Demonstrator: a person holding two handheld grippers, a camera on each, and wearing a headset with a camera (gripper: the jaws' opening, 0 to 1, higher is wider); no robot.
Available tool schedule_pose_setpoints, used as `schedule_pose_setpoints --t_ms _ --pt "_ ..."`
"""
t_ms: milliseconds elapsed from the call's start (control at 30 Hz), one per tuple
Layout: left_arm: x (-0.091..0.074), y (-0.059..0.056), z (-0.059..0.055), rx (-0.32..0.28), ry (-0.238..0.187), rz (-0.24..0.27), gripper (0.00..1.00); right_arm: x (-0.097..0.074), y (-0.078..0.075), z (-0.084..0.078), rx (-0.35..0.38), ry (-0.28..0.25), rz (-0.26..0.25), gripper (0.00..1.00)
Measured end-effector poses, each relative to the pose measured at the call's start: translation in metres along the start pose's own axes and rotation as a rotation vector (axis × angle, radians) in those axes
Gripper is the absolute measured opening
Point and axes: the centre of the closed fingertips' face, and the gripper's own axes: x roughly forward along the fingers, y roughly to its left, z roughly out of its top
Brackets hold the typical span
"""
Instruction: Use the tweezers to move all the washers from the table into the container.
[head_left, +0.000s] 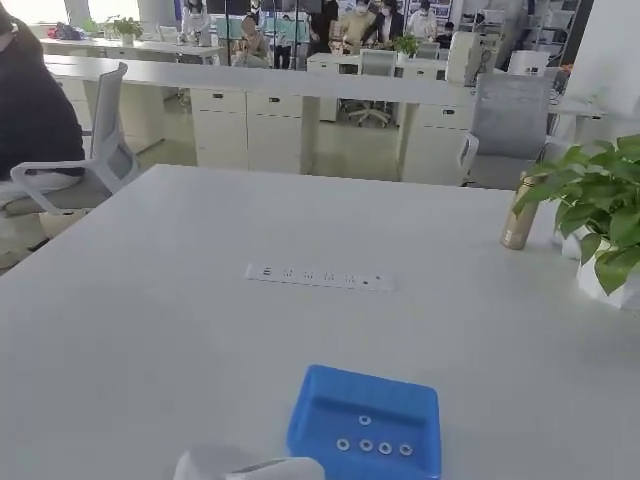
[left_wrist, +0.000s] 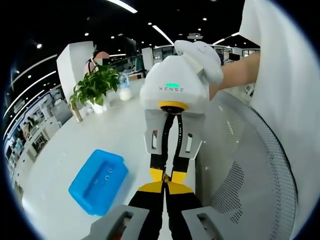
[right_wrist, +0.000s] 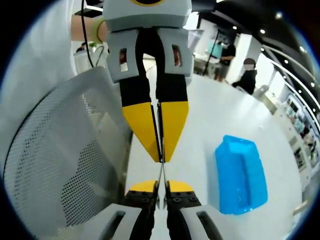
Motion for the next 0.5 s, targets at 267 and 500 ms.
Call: schedule_pose_setpoints --t_ms 267,500 --pt "-0.0003 -0.0017 0.0056 0.018 -0.003 -0.007 0.0 -0.0003 -0.0003 -0.0023 -0.006 0.007 -0.001 0.03" --pt "0.002 -0.0042 0.0046 0.011 0.014 -0.034 0.0 0.0 -0.0016 -0.0062 -0.002 0.017 -0.004 0.03"
